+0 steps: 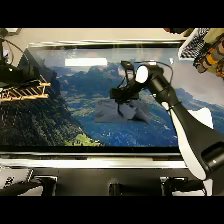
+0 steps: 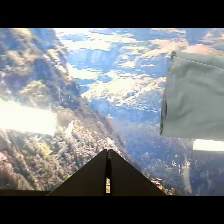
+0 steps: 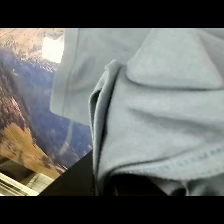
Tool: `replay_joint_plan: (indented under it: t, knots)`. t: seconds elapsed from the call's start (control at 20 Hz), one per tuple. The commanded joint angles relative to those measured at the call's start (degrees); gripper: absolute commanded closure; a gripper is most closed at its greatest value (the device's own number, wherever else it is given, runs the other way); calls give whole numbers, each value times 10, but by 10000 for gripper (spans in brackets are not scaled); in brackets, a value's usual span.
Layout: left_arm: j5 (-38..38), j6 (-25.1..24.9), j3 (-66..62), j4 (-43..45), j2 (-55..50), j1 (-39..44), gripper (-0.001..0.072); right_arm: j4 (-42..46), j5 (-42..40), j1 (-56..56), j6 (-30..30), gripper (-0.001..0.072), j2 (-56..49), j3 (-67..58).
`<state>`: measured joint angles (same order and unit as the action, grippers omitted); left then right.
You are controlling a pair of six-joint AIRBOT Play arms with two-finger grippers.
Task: Fold the clothes and pants, and hang the long-sleeved shirts on hangers.
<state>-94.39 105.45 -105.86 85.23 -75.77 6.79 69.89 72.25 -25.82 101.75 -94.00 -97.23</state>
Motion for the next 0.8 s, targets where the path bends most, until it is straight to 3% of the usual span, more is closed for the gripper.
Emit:
replay_joint_plan:
  t: [0.0, 0.3, 0.4, 0.45, 0.55, 0.6, 0.75]
  knots:
    - [-7, -1, 1, 3, 9, -10, 691, -22, -49, -13, 28, 680, -25, 0]
    - [-5, -1, 1, 3, 9, -10, 691, -64, -98, -13, 42, 668, -44, 0]
    - [-5, 0, 1, 3, 9, -10, 691, -91, -105, -13, 41, 545, -52, 0]
    - [-5, 0, 1, 3, 9, -10, 691, -106, -110, -13, 41, 444, -54, 0]
    - [-5, 0, 1, 3, 9, -10, 691, -137, -129, -13, 41, 171, -52, 0]
    - [-5, 0, 1, 3, 9, -10, 691, -157, -143, -13, 40, 110, -50, 0]
    - [-6, 2, 1, 3, 9, -10, 691, -196, -173, -11, 39, 97, -29, 0]
